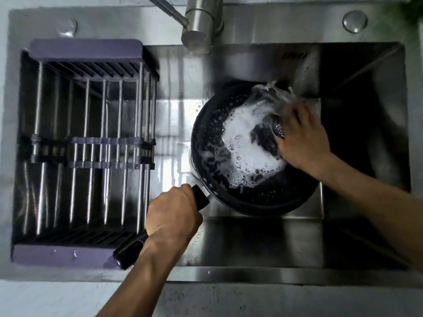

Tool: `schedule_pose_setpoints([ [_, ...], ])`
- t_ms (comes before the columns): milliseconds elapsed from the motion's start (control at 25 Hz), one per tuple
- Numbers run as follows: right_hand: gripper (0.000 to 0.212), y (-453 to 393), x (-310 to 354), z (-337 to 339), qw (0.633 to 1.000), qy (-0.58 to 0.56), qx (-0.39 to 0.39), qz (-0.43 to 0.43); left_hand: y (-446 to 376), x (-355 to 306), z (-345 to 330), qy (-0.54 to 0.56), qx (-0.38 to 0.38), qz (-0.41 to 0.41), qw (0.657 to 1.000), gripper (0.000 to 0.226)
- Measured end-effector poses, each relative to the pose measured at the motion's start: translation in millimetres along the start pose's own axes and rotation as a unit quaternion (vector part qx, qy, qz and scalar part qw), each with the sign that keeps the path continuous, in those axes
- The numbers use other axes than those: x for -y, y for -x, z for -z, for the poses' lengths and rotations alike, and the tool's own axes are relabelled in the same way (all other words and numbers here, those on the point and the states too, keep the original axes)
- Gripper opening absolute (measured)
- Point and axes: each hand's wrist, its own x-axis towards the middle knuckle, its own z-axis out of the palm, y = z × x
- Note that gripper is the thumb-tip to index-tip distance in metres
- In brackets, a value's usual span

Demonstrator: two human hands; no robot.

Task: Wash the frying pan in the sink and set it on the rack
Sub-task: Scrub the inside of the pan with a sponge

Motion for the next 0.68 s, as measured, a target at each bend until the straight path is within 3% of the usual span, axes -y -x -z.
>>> schedule_pose_setpoints([
  [80, 0.079, 45.7, 3.6, -15.0, 0.995, 0.061, 0.081, -0.003, 0.8, 1.6, 0.7, -0.004, -0.01, -0.005, 1.0, 0.026],
  [160, 0.076, 50.0, 13.7, -19.5, 0.991, 0.016, 0.132, -0.012, 0.8, 0.4, -0.7, -0.004, -0.013, -0.006, 1.0, 0.027],
  [240, 0.076, 45.5, 19.8, -9.1, 0.99, -0.051, 0.129, -0.03, -0.2, -0.2, -0.8, 0.005, -0.007, 0.001, 1.0, 0.028],
  [320, 0.069, 66.0, 40.1, -12.3, 0.973, -0.172, 0.153, 0.031, -0.7, 0.3, -0.3, -0.006, -0.014, 0.002, 1.0, 0.027],
  [360, 0.059, 77.1, 59.3, -12.4, 0.942, -0.273, 0.172, 0.09, -0.6, 0.6, -0.5, -0.014, -0.02, 0.002, 1.0, 0.026],
  [440, 0.042, 62.5, 83.7, -5.6, 0.908, -0.356, 0.129, 0.181, 1.5, 1.7, -2.2, -0.018, -0.013, 0.004, 1.0, 0.028],
  [520, 0.052, 23.2, 60.9, -7.9, 0.936, -0.306, 0.097, 0.148, 1.2, 0.4, -2.6, -0.005, -0.007, 0.002, 1.0, 0.029],
  [600, 0.061, 34.9, 31.5, -13.6, 0.957, -0.25, 0.12, 0.09, -0.7, 0.5, -0.8, -0.007, -0.004, -0.001, 1.0, 0.029],
  [680, 0.06, 75.2, 45.3, -20.0, 0.922, -0.302, 0.212, 0.122, 0.1, -0.5, 1.4, -0.013, 0.0, -0.002, 1.0, 0.029],
])
